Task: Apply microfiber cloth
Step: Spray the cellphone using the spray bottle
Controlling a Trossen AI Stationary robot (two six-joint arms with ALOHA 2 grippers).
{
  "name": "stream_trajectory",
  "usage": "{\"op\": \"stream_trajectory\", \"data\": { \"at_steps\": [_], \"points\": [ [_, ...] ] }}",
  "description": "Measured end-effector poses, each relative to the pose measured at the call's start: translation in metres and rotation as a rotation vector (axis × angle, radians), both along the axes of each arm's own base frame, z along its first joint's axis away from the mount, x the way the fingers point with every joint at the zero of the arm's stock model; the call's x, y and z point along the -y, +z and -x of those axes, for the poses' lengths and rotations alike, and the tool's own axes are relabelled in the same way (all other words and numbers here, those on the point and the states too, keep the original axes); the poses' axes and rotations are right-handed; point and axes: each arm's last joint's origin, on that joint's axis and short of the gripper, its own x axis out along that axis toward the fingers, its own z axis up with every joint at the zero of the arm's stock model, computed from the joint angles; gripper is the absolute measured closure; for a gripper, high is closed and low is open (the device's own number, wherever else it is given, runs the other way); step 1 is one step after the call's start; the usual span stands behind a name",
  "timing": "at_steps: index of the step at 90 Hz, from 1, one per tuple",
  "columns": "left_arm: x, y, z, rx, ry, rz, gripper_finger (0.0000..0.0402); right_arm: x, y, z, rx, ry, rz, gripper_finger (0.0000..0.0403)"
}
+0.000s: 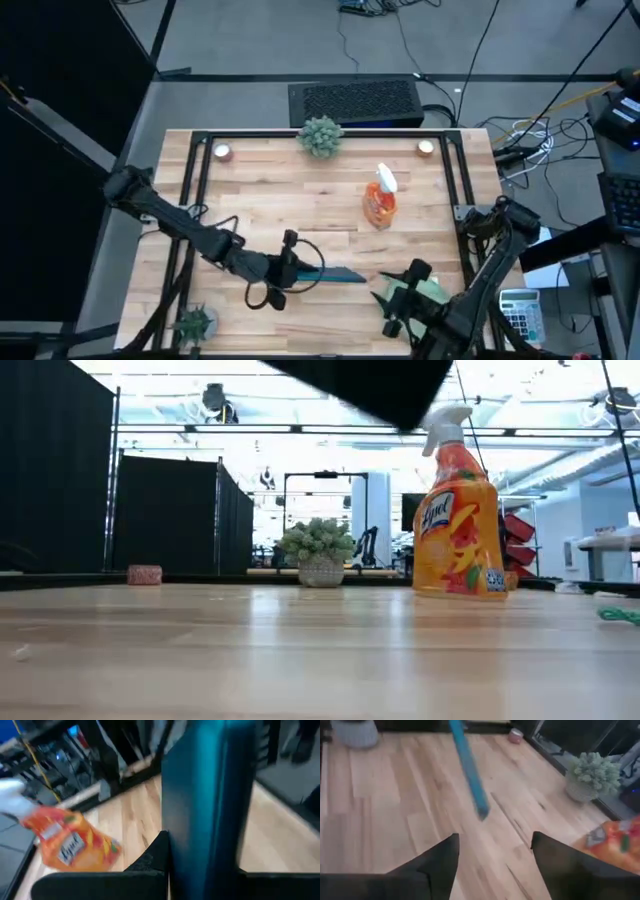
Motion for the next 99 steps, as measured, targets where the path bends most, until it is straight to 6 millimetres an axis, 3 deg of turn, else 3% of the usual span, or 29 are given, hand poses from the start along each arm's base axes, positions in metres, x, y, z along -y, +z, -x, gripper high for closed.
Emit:
{"op": "stream_trajectory", "data": {
  "at_steps": [12, 29, 39, 47, 52, 56, 75, 99],
  "points": [
    [0.000, 0.005, 0.002, 0.017, -0.029, 0.011, 0.0392, 0.000, 0.001, -0.015, 0.053, 0.026, 0.075, 0.0176],
    [0.000, 0.006, 0.002, 0.022, -0.036, 0.004, 0.0392, 0.011, 0.005, -0.046, -0.002, 0.071, 0.131, 0.0187],
    [0.000, 0.006, 0.002, 0.025, -0.040, -0.004, 0.0392, 0.018, 0.004, -0.058, -0.082, 0.120, 0.066, 0.0242],
    [0.000, 0.006, 0.002, 0.023, -0.041, -0.005, 0.0392, 0.020, 0.004, -0.063, -0.094, 0.141, 0.064, 0.0320],
    [0.000, 0.005, 0.002, 0.019, -0.050, -0.003, 0.0392, 0.020, 0.005, -0.063, -0.106, 0.159, 0.087, 0.0371],
    [0.001, 0.005, 0.002, 0.018, -0.052, 0.001, 0.0392, 0.019, 0.005, -0.063, -0.115, 0.174, 0.101, 0.0385],
    [-0.005, 0.004, 0.007, -0.030, 0.035, 0.007, 0.0360, 0.018, 0.001, -0.051, -0.180, 0.178, 0.134, 0.0394],
    [-0.028, 0.021, 0.034, -0.147, 0.238, 0.388, 0.0256, 0.024, -0.010, -0.021, -0.340, 0.103, 0.179, 0.0395]
  ]
}}
